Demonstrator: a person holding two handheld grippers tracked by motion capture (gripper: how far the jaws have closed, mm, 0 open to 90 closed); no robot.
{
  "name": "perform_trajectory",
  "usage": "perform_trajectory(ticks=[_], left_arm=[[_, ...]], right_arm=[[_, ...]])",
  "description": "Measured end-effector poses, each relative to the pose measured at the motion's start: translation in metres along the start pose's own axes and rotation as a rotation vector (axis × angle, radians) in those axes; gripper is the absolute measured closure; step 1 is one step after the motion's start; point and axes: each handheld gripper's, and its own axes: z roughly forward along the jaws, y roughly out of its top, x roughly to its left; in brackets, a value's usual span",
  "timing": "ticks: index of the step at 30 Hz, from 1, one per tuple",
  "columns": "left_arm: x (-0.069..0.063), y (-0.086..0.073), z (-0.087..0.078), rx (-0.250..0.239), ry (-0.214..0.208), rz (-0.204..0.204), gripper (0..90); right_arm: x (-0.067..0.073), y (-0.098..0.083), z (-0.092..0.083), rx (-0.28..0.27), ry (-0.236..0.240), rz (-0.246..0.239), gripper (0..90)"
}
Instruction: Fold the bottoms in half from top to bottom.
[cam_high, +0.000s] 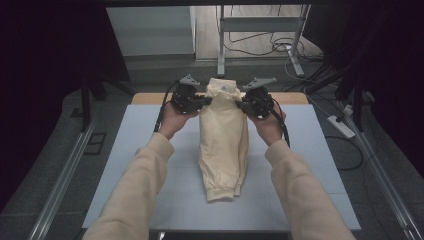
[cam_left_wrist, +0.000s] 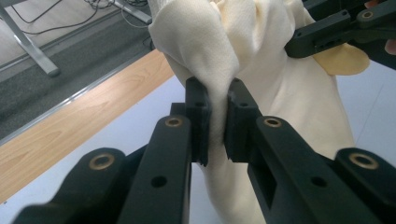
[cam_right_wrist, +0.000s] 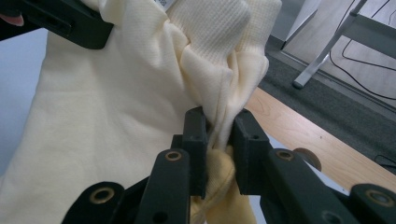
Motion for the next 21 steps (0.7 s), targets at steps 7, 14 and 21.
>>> perform_trajectory(ticks=[7, 14, 21], left_arm=[[-0.002, -0.003, 0.005, 0.014, 0.000, 0.003, 80.8], [0.005, 0.000, 0.011, 0.033, 0.016, 0.004, 80.9], [0.013, 0.027, 0.004, -0.001, 0.052, 0.025, 80.9]], right_arm=[[0.000, -0.010, 0.004, 0.017, 0.003, 0.011, 76.5], [-0.003, -0.010, 0.012, 0.012, -0.007, 0.013, 77.0], [-0.013, 0.011, 0.009, -0.025, -0.054, -0.006, 77.2]])
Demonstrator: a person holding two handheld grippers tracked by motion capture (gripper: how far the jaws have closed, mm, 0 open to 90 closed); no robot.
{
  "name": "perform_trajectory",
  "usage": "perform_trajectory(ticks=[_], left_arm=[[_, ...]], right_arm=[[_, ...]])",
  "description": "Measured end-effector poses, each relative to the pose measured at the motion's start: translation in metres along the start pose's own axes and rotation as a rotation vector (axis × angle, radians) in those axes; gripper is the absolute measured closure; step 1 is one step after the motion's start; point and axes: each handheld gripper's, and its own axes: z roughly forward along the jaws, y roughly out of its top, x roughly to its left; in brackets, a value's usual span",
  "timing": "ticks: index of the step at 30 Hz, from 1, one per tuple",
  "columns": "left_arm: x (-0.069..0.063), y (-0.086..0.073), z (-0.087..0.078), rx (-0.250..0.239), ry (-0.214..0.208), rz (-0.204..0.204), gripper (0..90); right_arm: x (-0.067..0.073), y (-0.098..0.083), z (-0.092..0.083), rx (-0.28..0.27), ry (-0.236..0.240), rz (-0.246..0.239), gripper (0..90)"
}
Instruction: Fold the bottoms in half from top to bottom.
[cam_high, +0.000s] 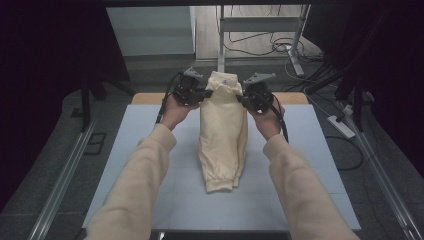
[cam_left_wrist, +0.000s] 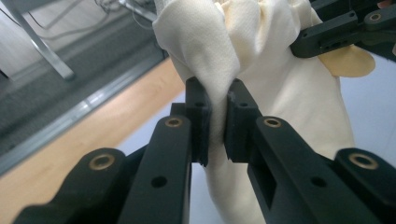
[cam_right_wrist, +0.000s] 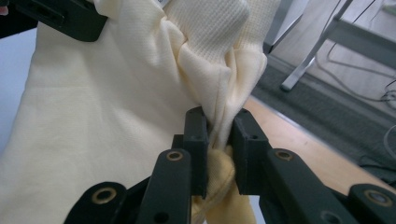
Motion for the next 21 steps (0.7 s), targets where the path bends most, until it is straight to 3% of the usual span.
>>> perform_trajectory(ticks=[5, 21], left_arm=[[0.000, 0.003, -0.004, -0.021, -0.005, 0.004, 81.0], [-0.002, -0.030, 0.007, 0.020, -0.034, -0.016, 81.0]], right_arm=[[-0.006, 0.011, -0.006, -0.029, -0.012, -0.002, 77.2], [0.005, -0.012, 0.006, 0.016, 0.027, 0.008, 76.7]])
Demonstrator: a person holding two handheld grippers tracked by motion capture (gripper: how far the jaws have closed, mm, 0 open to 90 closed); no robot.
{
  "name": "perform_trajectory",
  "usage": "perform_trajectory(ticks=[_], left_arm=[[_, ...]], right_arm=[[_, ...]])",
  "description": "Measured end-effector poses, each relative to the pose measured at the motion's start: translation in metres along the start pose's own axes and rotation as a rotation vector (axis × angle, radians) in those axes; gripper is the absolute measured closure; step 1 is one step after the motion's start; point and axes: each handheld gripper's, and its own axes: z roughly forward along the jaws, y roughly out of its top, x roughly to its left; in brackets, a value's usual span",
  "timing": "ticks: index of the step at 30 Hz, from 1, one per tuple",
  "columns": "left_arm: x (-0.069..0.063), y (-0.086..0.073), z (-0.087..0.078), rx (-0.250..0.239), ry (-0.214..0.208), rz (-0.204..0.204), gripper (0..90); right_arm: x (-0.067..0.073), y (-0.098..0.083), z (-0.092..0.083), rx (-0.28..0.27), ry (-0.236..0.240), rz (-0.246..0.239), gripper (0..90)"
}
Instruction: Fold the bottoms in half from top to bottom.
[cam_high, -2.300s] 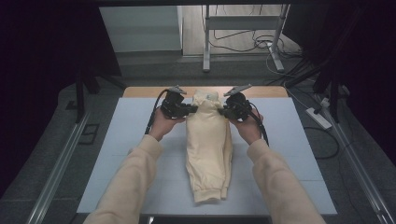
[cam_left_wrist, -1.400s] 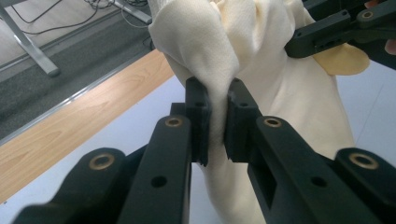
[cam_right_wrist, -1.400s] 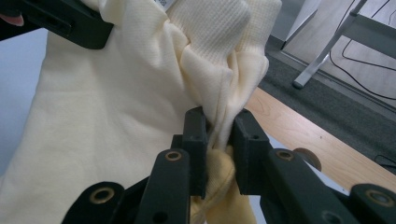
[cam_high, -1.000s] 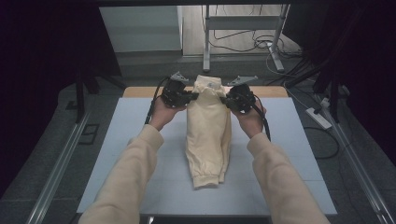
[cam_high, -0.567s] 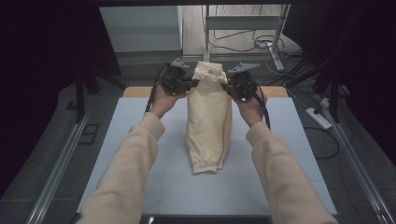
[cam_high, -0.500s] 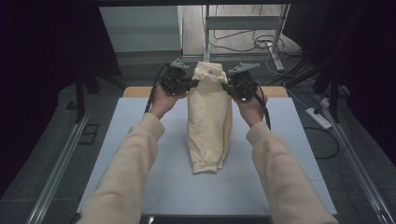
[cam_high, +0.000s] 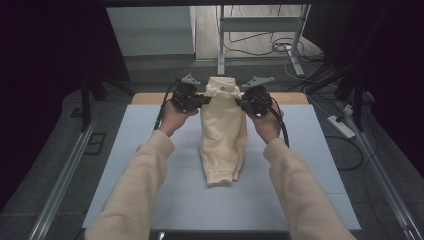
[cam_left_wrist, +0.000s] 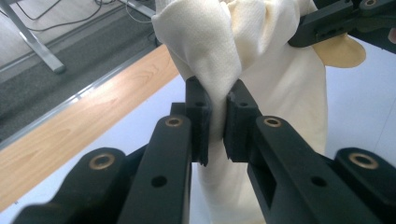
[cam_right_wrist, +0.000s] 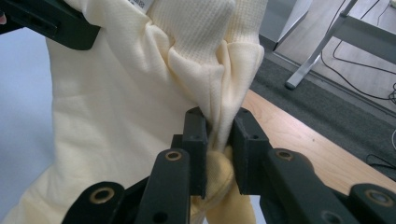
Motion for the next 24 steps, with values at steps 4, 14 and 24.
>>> perform_trajectory(ticks=[4, 14, 24], left_arm=[[0.000, -0.008, 0.005, 0.006, -0.008, -0.003, 81.0], [-0.008, -0.018, 0.009, 0.001, -0.024, -0.003, 81.0], [-0.018, -0.029, 0.008, -0.004, -0.040, -0.001, 81.0]], right_arm=[[0.001, -0.006, 0.005, 0.010, 0.005, 0.004, 76.7], [0.002, -0.021, 0.007, 0.017, 0.021, 0.020, 76.7], [0.007, -0.032, 0.003, 0.017, 0.030, 0.020, 76.6]])
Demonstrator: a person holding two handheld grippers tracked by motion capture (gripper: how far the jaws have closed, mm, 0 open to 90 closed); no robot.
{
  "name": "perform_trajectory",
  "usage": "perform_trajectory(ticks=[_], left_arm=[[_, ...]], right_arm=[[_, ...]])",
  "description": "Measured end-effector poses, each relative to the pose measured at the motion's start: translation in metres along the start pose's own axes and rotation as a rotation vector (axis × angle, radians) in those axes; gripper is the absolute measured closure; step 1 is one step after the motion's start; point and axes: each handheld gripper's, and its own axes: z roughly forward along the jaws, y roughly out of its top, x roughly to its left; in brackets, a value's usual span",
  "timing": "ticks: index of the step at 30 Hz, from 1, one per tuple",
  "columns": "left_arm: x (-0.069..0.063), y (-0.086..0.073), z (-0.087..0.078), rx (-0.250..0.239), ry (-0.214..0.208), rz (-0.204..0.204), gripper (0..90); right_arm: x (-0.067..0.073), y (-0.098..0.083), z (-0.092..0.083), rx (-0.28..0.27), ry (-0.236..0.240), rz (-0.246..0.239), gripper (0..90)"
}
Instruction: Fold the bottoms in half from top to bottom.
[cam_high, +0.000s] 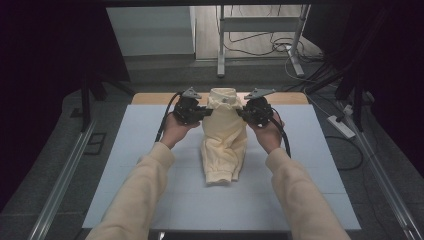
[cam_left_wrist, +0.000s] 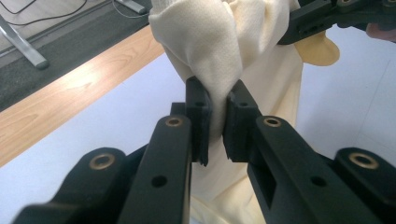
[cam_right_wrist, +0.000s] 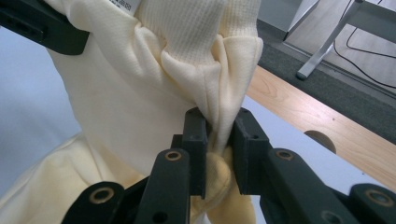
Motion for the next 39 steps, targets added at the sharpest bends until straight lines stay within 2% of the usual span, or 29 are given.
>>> perform_trajectory(ticks=[6, 21, 30, 39], left_arm=[[-0.004, -0.004, -0.003, 0.006, -0.012, 0.015, 81.0], [-0.009, -0.018, -0.007, -0.003, -0.032, -0.003, 81.0], [-0.019, -0.029, -0.013, 0.011, -0.034, 0.011, 81.0], [-0.020, -0.038, -0.012, 0.019, -0.044, 0.001, 81.0]], right_arm=[[0.003, -0.003, -0.003, -0.008, 0.013, -0.011, 76.5], [0.011, -0.011, -0.008, -0.006, 0.039, -0.012, 76.5], [0.021, -0.019, -0.015, 0.000, 0.058, -0.027, 76.5], [0.027, -0.027, -0.014, 0.005, 0.076, -0.027, 76.4]])
